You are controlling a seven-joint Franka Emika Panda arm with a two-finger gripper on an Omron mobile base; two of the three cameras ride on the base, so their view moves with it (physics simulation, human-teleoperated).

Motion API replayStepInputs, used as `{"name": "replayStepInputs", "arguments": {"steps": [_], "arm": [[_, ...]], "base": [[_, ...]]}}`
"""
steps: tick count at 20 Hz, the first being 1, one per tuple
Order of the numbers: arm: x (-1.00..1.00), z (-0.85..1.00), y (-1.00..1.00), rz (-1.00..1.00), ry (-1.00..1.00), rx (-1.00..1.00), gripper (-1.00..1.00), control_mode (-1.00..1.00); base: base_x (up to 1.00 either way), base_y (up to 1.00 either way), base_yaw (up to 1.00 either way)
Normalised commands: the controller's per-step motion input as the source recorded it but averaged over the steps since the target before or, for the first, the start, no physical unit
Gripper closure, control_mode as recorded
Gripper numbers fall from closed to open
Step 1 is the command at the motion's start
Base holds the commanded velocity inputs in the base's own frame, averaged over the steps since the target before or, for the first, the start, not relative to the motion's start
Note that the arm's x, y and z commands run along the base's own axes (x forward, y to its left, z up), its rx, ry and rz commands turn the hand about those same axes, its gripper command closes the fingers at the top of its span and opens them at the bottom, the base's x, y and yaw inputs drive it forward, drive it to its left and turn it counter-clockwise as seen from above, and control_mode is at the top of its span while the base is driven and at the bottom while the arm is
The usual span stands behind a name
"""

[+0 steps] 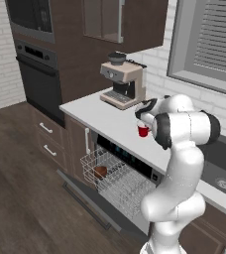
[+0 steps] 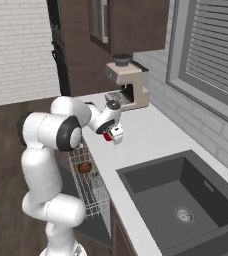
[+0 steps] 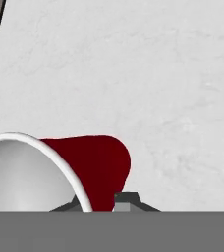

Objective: Pick up the cup and bowl from the counter, place them in the dishwasher, and close the dishwasher door.

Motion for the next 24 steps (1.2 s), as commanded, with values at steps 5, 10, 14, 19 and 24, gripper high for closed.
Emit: {"name": "replayStepInputs", "arguments": {"steps": [5,10,14,19,24], "arm": [[-1.00,0.70,0.64,0.00,-0.02,0.00,1.00,-1.00],[-0.93,0.21,0.92,0.00,0.03,-0.01,1.00,-1.00],[-0.72,0.00,0.95,0.00,0.14,-0.01,1.00,-1.00],[-0.19,-0.24,0.29,0.00,0.14,-0.01,1.00,-1.00],[0.17,-0.53,-0.02,-0.01,0.01,-0.03,1.00,-1.00]], "base": [[0.00,0.00,0.00],[0.00,0.00,0.00],[0.00,0.00,0.00],[0.00,0.00,0.00],[0.00,0.00,0.00]]}}
